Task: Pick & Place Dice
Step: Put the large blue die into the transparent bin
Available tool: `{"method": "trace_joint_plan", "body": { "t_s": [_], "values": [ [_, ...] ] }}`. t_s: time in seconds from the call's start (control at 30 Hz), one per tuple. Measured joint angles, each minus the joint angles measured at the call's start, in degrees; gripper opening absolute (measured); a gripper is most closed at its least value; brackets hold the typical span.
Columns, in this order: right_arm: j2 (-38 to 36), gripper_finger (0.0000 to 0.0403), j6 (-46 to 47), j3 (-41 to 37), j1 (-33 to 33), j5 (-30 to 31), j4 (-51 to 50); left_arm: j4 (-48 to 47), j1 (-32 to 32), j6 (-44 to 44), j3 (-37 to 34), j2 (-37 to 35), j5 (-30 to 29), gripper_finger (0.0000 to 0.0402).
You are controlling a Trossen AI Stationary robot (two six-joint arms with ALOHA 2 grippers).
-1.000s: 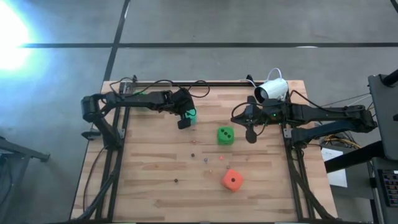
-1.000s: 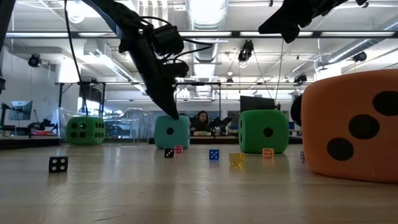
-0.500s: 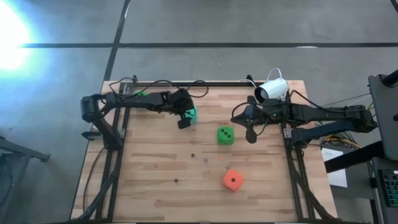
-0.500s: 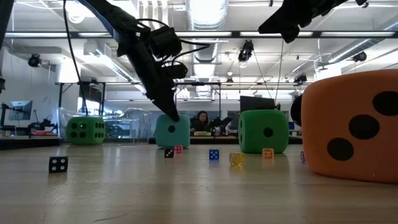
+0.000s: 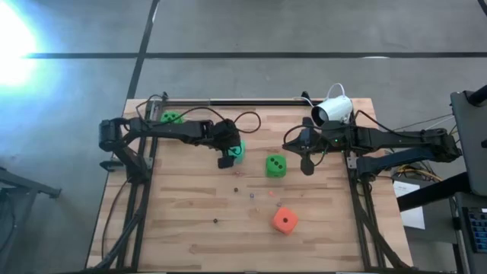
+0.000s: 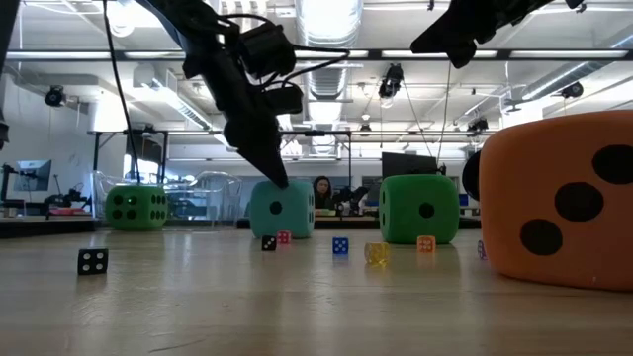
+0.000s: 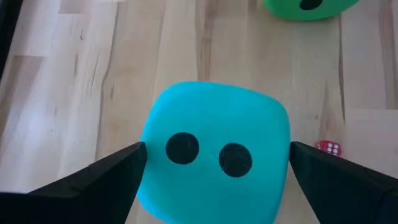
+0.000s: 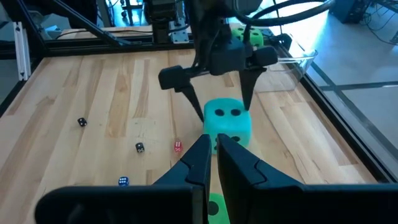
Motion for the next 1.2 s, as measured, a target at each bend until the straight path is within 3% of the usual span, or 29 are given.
{"method": "trace_joint_plan", "body": {
  "t_s": [0.33,0.57,0.77,1.0,1.2],
  "values": [
    [0.0,0.0027,-0.22,0.0,-0.02,0.02,0.17,-2.94,0.42,0.55,2.94,-1.44,0.64,0.0395],
    [0.0,0.0027,-0.22,0.0,-0.02,0.04,0.29,-12.92,0.46,-1.53,9.06,-0.78,1.38,0.0395],
    [0.0,0.0027,-0.29,0.0,-0.02,0.07,0.65,-13.43,0.45,-2.67,10.72,-0.8,1.36,0.0394],
    [0.0,0.0027,-0.46,0.0,-0.02,0.07,1.35,-14.31,0.11,-2.83,11.23,3.64,1.37,0.0394],
    [0.0,0.0027,-0.44,0.0,-0.02,0.07,1.29,-19.77,0.08,-1.33,17.31,7.91,0.48,0.0394]
  ]
}}
